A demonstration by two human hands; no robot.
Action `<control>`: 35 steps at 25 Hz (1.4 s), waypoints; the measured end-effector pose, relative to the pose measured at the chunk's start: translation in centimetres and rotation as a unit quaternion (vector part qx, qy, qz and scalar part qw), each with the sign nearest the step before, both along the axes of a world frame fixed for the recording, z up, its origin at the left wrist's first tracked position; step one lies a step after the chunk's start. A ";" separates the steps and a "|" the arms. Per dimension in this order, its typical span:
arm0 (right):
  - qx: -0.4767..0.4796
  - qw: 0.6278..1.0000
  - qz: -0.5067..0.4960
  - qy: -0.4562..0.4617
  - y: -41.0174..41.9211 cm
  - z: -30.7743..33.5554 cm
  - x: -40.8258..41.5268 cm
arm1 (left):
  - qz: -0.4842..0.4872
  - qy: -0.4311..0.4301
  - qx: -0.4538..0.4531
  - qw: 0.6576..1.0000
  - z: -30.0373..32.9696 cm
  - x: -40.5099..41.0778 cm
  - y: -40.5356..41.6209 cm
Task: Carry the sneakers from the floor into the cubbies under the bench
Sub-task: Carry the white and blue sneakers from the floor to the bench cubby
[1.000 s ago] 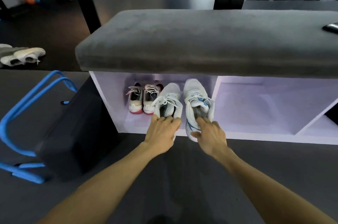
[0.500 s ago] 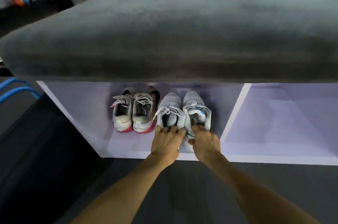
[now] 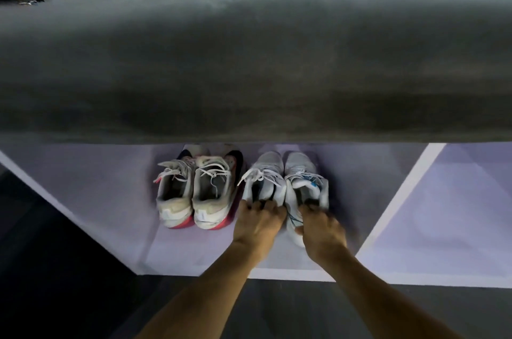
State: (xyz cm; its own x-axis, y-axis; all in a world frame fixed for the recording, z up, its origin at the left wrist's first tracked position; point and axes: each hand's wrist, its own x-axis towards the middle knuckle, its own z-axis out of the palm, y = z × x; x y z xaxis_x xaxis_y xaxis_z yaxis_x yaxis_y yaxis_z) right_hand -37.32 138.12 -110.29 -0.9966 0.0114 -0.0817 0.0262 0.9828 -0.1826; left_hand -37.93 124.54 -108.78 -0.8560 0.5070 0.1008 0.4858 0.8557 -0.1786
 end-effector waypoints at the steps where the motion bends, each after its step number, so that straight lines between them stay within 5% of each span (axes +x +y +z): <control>1: 0.001 1.000 0.000 -0.001 0.1 -0.2 -0.8 | 0.001 -0.004 0.005 1.000 -0.2 -0.6 0.2; 9: 0.034 0.999 0.012 -0.033 1.8 -1.3 -4.6 | 0.058 -0.119 0.033 0.991 0.4 -3.0 0.6; 12: 0.008 0.998 0.032 -0.044 2.3 -0.7 -4.4 | 0.073 -0.172 0.145 0.972 1.4 -3.2 -0.2; 23: -0.069 0.995 0.066 0.018 1.4 7.5 1.2 | 0.137 -0.172 0.137 0.966 7.6 0.5 0.0; 35: -0.050 0.988 0.127 0.073 2.0 23.2 11.7 | 0.082 -0.064 0.125 0.987 23.3 11.5 -0.6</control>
